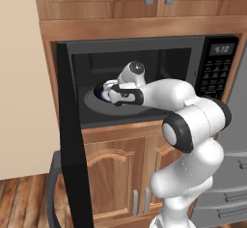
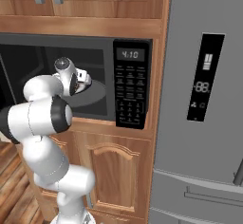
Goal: Pick the shrimp from the microwave and place it on plate located on the counter.
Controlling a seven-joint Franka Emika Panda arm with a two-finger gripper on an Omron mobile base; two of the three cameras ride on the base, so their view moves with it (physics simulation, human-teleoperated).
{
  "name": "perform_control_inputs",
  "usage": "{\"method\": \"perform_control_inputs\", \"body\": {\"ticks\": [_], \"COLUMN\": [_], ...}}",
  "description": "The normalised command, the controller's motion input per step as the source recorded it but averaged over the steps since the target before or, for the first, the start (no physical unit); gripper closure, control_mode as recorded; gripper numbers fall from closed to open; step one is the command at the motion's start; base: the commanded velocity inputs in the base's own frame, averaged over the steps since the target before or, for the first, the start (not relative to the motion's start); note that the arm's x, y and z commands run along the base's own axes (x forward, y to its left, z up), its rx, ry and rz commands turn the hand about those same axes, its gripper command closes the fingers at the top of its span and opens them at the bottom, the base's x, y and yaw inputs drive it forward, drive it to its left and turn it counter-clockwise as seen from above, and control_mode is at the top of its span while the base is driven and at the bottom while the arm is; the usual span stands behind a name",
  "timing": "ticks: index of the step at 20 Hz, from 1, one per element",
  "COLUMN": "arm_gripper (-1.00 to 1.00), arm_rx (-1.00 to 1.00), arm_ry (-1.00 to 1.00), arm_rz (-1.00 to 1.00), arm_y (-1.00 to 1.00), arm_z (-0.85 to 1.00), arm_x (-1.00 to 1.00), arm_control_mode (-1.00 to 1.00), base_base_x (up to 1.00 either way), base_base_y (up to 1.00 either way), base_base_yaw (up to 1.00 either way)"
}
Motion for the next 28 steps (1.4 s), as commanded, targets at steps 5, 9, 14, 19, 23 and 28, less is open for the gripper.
{"method": "perform_control_inputs", "body": {"ticks": [5,9,14,19,23,28], "arm_gripper": [1.0,1.0,1.0,1.0,1.0,1.0], "arm_rx": [0.0,0.0,0.0,0.0,0.0,0.0], "arm_ry": [0.0,-0.07,0.01,0.1,0.12,0.05], "arm_rz": [0.0,-0.03,-0.14,-0.11,-0.07,-0.02], "arm_y": [-0.03,0.0,-0.05,-0.21,-0.57,-0.47], "arm_z": [-0.15,0.04,0.37,0.57,0.32,0.09], "arm_x": [-0.13,-0.84,-0.99,-0.98,-1.0,-1.0], "arm_control_mode": [-1.0,-1.0,-1.0,-1.0,-1.0,-1.0], "base_base_x": [0.0,0.0,0.0,0.0,0.0,0.0], "base_base_y": [0.0,0.0,0.0,0.0,0.0,0.0], "base_base_yaw": [0.0,0.0,0.0,0.0,0.0,0.0]}}
